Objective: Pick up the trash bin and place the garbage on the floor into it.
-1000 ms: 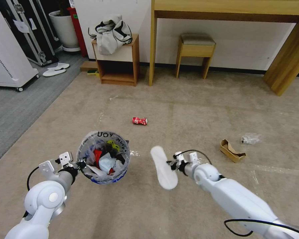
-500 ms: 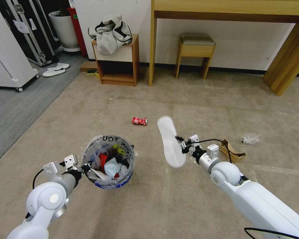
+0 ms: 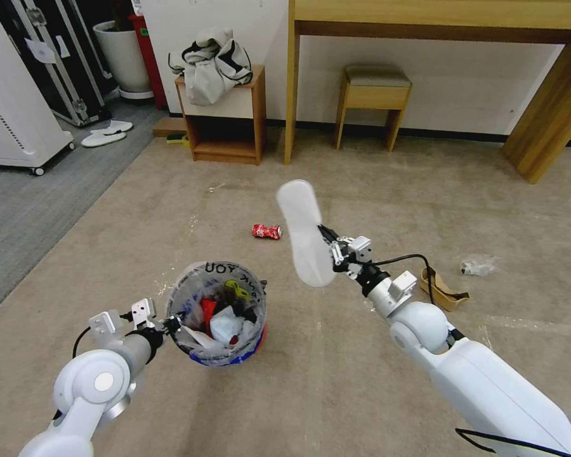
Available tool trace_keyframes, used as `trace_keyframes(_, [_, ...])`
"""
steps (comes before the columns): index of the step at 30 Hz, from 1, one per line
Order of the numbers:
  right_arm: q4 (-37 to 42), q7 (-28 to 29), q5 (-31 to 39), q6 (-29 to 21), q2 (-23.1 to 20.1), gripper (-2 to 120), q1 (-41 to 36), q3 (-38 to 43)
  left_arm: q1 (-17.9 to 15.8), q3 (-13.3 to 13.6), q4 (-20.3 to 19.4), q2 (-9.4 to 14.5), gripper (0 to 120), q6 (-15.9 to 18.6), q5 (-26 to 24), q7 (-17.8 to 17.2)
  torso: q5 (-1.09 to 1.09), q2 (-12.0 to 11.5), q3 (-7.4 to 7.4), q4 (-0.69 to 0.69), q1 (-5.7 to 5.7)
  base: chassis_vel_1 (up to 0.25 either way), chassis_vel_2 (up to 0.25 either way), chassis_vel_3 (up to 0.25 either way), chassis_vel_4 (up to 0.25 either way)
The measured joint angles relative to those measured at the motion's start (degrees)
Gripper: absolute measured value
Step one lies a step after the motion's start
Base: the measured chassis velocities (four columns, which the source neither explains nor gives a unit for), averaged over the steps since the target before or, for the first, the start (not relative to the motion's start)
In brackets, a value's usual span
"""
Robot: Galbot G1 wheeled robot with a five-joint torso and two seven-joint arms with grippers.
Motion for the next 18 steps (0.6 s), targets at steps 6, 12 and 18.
trace_keyframes(6, [-1.49,-2.66,-4.97,5.92,3.54,0,1.99,-1.54,-0.07,1.62,-0.72,-0.66,0,0.51,-2.17,-0.49,0.0,0.0,0.0,0.0,0.0,0.0,0.0,0.0,0.0])
trace_keyframes(12, [-2.99,-6.33,-11.23,10.5,7.33,0,2.94,-2.77,-0.57,3.24,-1.31,-1.19,0,0.91,-3.4,-0.72,0.01,0.0,0.0,0.0,0.0,0.0,0.0,0.0,0.0])
trace_keyframes(18, [-6.04,-8.53,-17.74,15.34,12.88,0,3.35,-2.92,-0.73,3.45,-2.15,-1.23,0,1.14,-4.83,-0.96,0.0,0.0,0.0,0.0,0.0,0.0,0.0,0.0,0.0])
